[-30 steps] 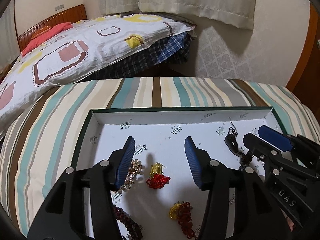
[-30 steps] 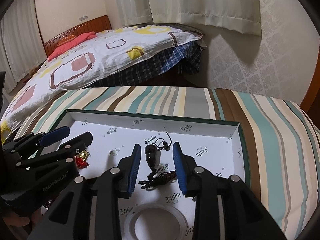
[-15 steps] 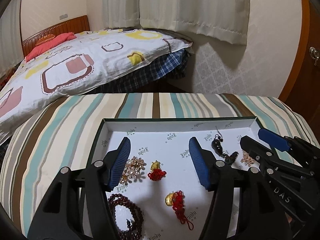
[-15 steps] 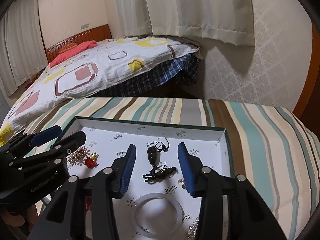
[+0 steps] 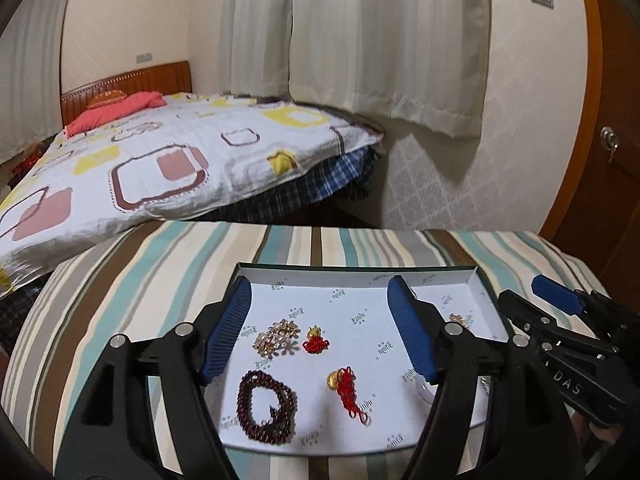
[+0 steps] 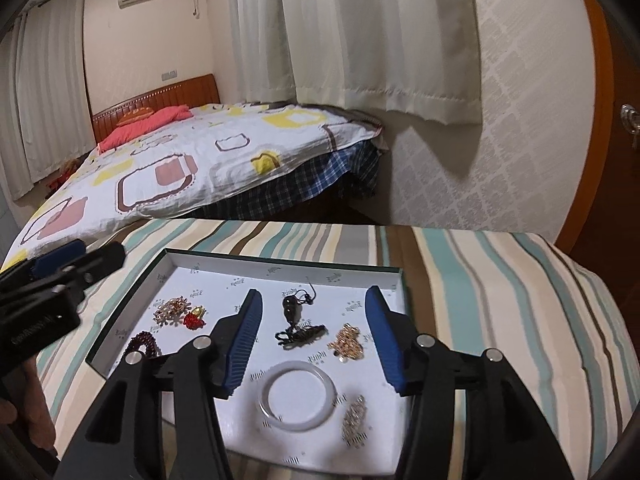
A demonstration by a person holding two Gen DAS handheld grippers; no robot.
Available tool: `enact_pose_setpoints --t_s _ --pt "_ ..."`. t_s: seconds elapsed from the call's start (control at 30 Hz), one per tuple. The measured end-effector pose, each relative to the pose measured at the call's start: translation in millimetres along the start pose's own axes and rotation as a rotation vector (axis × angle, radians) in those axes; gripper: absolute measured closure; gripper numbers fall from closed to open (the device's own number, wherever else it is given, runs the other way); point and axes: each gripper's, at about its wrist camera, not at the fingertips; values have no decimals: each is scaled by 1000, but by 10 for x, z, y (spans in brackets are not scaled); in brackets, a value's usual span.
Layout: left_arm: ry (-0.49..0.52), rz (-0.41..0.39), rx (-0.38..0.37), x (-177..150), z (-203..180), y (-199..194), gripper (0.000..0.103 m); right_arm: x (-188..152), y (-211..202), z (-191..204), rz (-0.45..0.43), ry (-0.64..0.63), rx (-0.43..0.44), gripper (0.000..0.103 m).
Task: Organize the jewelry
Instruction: 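Open the right tool to drop the pendant while the left tool releases the tassel, then withdraw both open tools from the box toward the pearl strand necklace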
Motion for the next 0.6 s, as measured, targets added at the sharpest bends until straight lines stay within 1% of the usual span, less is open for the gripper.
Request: enact_pose_setpoints --t_s 0.13,0.27,0.33,0.6 --pt "-8 -17 -10 -116 48 -217 30 -118 -195 -23 -12 2 -20 49" --pt "-28 -14 -16 -249 122 -362 27 -290 -331 -40 -5 14 -36 49" --pt "-40 -12 -15 -327 173 -425 25 -394 -378 -51 7 23 -42 49" --pt "-79 17 7 -662 391 -556 24 -830 -459 -56 66 59 -59 49"
Point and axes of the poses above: each gripper's, at about its wrist camera, not at the fingertips, and y roughly the way its jaws point, z to its left, x to its top, and after that the axes turned 15 degrees about -y, right-handed
